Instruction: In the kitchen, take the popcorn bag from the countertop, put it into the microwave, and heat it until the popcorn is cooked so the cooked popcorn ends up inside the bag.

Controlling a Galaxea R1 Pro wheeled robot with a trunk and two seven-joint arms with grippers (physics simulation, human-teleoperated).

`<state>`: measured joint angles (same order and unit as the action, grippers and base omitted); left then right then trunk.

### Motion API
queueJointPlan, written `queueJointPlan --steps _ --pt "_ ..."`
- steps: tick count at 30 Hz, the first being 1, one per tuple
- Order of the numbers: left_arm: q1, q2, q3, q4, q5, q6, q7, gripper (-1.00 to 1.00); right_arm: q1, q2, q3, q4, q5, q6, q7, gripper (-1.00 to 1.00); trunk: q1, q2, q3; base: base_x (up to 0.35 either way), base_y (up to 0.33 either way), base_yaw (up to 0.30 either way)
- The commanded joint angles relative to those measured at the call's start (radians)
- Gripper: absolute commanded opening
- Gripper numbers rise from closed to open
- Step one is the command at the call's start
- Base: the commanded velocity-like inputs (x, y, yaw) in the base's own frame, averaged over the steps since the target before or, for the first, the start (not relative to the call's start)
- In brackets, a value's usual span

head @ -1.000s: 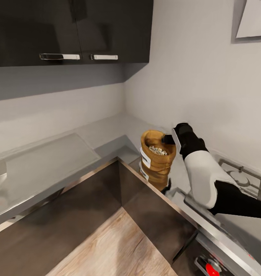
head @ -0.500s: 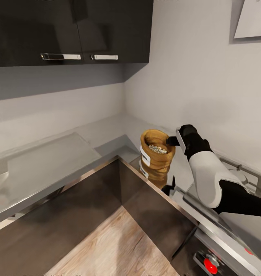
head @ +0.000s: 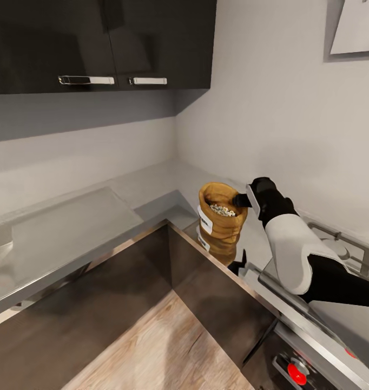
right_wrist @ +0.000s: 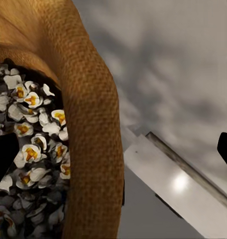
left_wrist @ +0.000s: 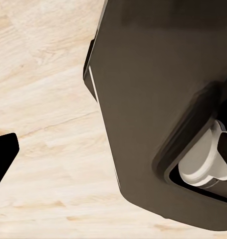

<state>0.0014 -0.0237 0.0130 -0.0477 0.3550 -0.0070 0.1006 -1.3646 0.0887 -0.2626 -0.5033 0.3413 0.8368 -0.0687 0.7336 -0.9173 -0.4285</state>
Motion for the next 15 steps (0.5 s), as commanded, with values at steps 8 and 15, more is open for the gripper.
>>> queueJointPlan --steps 8,15 --pt "0.000 -0.001 0.001 -0.001 0.004 -0.010 0.004 1.00 -0.001 0.000 -0.006 0.005 -0.002 0.000 -0.009 1.00 0.000 -0.001 -0.001 -0.082 0.000 0.000" --pt "0.000 0.001 0.001 -0.001 0.004 -0.014 0.004 1.00 -0.001 0.000 -0.006 0.068 0.001 -0.044 -0.008 1.00 0.000 -0.001 -0.001 -0.006 0.000 0.000"
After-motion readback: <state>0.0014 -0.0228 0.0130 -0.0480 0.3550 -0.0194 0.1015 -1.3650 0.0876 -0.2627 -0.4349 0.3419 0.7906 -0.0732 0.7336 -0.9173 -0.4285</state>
